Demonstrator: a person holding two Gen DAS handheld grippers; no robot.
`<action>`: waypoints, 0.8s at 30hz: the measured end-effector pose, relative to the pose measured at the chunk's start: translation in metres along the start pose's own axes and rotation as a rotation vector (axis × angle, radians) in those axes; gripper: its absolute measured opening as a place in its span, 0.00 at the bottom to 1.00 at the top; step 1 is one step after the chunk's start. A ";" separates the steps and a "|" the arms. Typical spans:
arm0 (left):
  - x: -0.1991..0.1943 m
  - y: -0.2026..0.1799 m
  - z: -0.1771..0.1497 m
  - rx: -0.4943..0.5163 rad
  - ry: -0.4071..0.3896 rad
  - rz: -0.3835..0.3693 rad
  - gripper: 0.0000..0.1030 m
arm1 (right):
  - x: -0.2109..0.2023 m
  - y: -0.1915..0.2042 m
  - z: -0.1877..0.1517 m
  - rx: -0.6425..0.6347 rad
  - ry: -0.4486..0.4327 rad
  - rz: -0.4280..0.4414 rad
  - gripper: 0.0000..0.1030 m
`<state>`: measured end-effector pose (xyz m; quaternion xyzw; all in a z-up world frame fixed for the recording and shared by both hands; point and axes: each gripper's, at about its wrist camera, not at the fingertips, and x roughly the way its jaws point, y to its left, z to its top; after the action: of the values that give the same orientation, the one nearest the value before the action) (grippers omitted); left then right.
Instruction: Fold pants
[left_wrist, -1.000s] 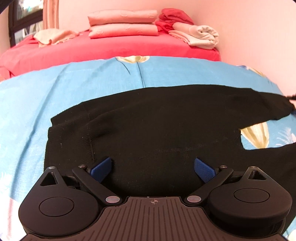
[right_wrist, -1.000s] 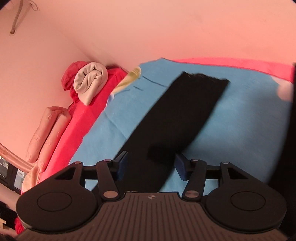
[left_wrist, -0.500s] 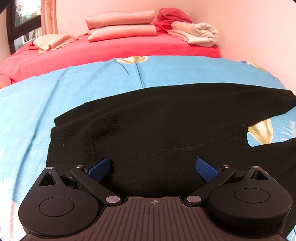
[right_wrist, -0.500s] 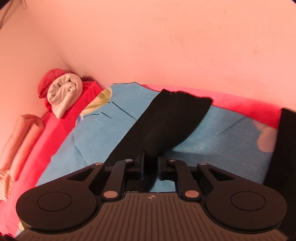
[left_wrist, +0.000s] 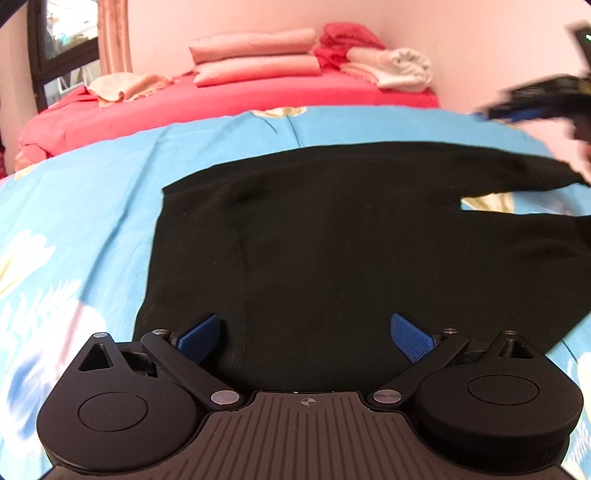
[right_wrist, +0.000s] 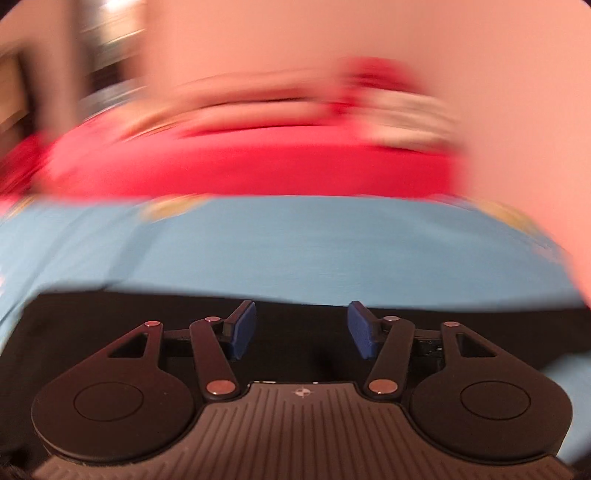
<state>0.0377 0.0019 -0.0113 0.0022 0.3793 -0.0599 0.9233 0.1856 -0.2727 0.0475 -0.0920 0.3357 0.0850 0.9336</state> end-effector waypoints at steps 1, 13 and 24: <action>-0.004 0.004 -0.003 -0.015 -0.011 -0.012 1.00 | 0.005 0.034 0.003 -0.080 0.010 0.068 0.53; -0.009 0.025 -0.010 -0.107 -0.057 -0.110 1.00 | 0.104 0.270 0.009 -0.554 0.162 0.282 0.38; -0.009 0.026 -0.012 -0.107 -0.067 -0.126 1.00 | 0.131 0.283 0.030 -0.416 0.142 0.267 0.21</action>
<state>0.0256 0.0288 -0.0151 -0.0728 0.3502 -0.0974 0.9287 0.2413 0.0209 -0.0466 -0.2428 0.3847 0.2681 0.8492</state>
